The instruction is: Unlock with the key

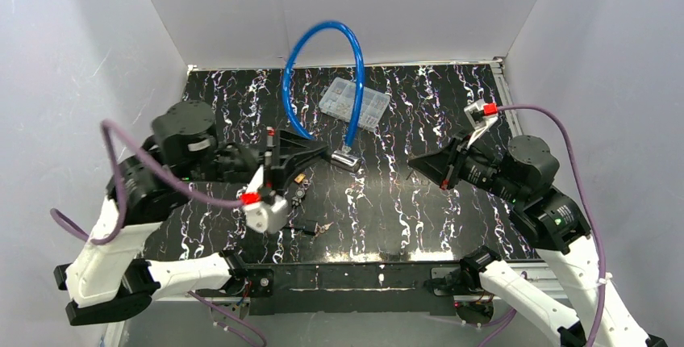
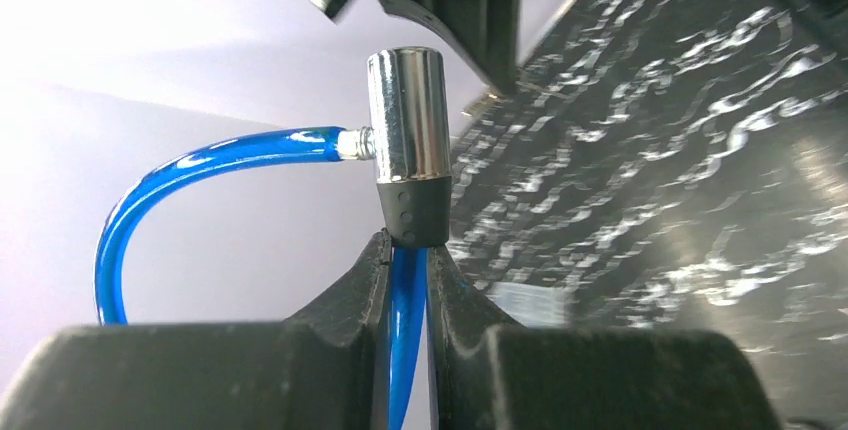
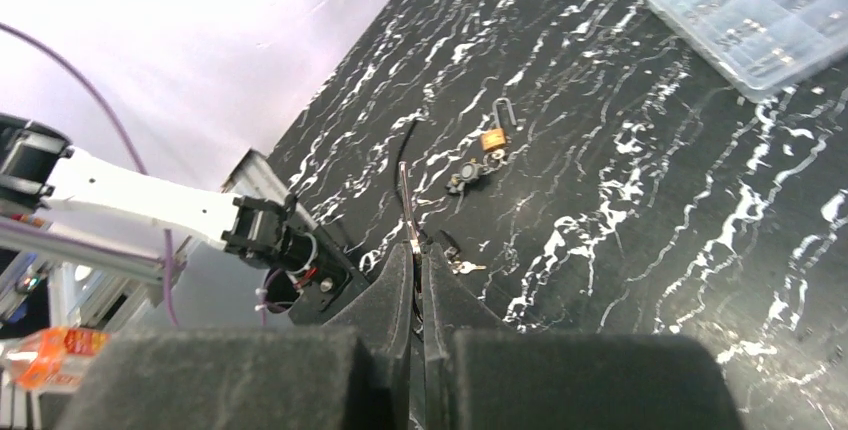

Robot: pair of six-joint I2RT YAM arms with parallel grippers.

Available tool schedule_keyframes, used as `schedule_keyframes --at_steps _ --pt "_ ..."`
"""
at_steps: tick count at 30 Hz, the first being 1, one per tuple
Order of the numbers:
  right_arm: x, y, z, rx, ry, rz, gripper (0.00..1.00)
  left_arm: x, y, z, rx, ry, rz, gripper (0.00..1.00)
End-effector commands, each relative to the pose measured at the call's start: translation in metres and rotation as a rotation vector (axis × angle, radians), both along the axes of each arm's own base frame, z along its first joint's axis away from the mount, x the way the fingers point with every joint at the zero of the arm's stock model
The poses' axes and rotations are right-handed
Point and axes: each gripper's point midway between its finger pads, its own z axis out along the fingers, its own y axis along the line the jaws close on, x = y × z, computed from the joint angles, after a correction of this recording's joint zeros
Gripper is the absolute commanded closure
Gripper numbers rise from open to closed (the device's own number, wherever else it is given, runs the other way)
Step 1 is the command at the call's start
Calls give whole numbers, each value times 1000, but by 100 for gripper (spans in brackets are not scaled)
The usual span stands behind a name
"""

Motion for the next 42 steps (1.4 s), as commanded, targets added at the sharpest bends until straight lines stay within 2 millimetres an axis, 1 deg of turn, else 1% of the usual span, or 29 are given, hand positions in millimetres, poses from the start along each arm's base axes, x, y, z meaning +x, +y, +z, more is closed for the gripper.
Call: schedule_keyframes --at_steps 1,2,4,5,8,11,14,19,22,25,27,30,33,36,38,39,40,41,42 --pt "-15 15 49 85 -146 146 99 -18 11 45 -48 -352 -119 100" --pt "-17 17 54 100 -151 162 99 -18 13 51 -51 -394 -122 100" --pt "-24 23 67 131 -159 217 99 -18 17 65 -79 -418 -101 100" --pt "-28 25 74 143 -167 241 99 -19 19 68 -89 -433 -96 100" --pt "-30 29 85 158 -171 278 99 -25 23 69 -105 -465 -109 100" --pt "-29 30 88 166 -176 278 99 -28 25 71 -115 -462 -119 100" --pt "-26 32 87 164 -168 277 99 -31 24 74 -138 -417 -120 100" --pt "-22 34 92 163 -167 271 99 -36 26 72 -150 -357 -130 100" --pt "-21 32 108 173 -194 255 99 -38 27 69 -152 -309 -127 100" --pt "-18 25 134 170 -267 207 99 -40 27 65 -154 -218 -121 100" --pt "-14 19 152 162 -328 167 99 -41 25 58 -145 -148 -119 100" --pt "-4 10 180 144 -421 93 99 -45 24 44 -121 -50 -127 100" --pt "9 8 204 121 -484 49 99 -50 23 26 -76 56 -143 100" --pt "27 11 215 93 -536 16 99 -56 20 11 -43 133 -168 100" --pt "42 13 215 51 -577 -13 99 -64 20 1 -1 200 -201 100" --pt "53 16 211 8 -591 -22 99 -70 20 -3 38 255 -224 100" --pt "64 16 208 -47 -614 -39 99 -74 19 -4 73 303 -241 100" --pt "74 15 209 -77 -622 -66 99 -78 18 -2 99 348 -258 100" --pt "79 15 214 -93 -638 -78 99 -82 18 -2 125 390 -273 100"
